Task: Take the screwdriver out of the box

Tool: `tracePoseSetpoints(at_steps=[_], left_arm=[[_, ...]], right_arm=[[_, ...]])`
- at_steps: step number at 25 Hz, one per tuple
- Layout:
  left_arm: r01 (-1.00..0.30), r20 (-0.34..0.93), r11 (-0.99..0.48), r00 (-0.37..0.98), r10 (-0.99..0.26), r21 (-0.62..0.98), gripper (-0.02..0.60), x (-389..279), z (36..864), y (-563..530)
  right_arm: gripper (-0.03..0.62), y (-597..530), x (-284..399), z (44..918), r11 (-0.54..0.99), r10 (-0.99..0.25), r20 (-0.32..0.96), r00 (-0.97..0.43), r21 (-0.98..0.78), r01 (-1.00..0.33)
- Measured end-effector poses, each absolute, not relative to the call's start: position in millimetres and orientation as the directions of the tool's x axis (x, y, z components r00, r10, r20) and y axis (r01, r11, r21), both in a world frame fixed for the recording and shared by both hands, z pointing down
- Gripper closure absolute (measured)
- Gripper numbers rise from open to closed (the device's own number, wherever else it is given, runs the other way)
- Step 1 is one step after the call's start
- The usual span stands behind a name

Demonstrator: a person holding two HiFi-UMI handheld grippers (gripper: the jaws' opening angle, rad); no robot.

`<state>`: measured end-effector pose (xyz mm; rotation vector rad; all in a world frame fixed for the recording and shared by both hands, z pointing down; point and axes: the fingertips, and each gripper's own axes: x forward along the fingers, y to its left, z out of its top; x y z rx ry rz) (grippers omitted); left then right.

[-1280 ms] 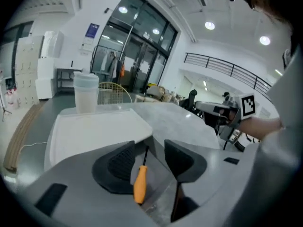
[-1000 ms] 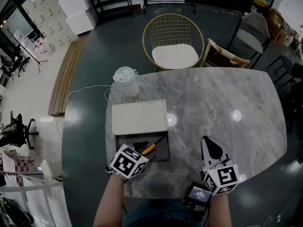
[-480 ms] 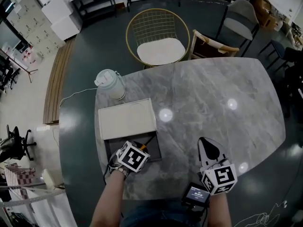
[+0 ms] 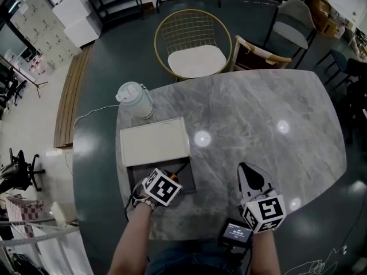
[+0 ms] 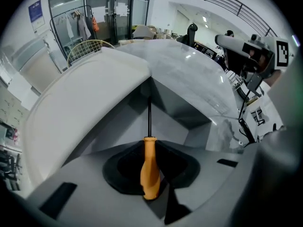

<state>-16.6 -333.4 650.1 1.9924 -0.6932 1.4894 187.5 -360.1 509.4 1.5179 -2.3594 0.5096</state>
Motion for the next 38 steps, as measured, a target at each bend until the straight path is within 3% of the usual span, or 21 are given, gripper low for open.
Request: tracePoseSetpoints(at_steps=[13,20,30,38], left_arm=[[-0.671,0.929,-0.734,0.33,-0.168,0.105,0.503,-19.2,598.6,-339.0],[-0.708,0.872,-0.698,0.402,-0.279,0.104,0.503,-4.0,566.9,-354.9],[-0.78,0.536,-0.602,0.587,-0.607,0.171,0.504,28.5,483.5,-390.2],[-0.803,0.295,-0.572,0.594,-0.749,0.164,0.505,11.7,433.9,-391.6]], right_arm=[[0.568,-369.9,180.2,463.8,0.389,-0.853,0.336,-0.399,-0.1,-0.916],[0.568,-373.2,182.9,448.0,0.421,-0.851,0.306,-0.427,-0.088,-0.903],[0.568,-391.0,197.1,422.6,0.476,-0.845,0.226,-0.484,-0.093,-0.875],[0.568,-389.5,187.3,412.5,0.49,-0.847,0.192,-0.496,-0.082,-0.868]])
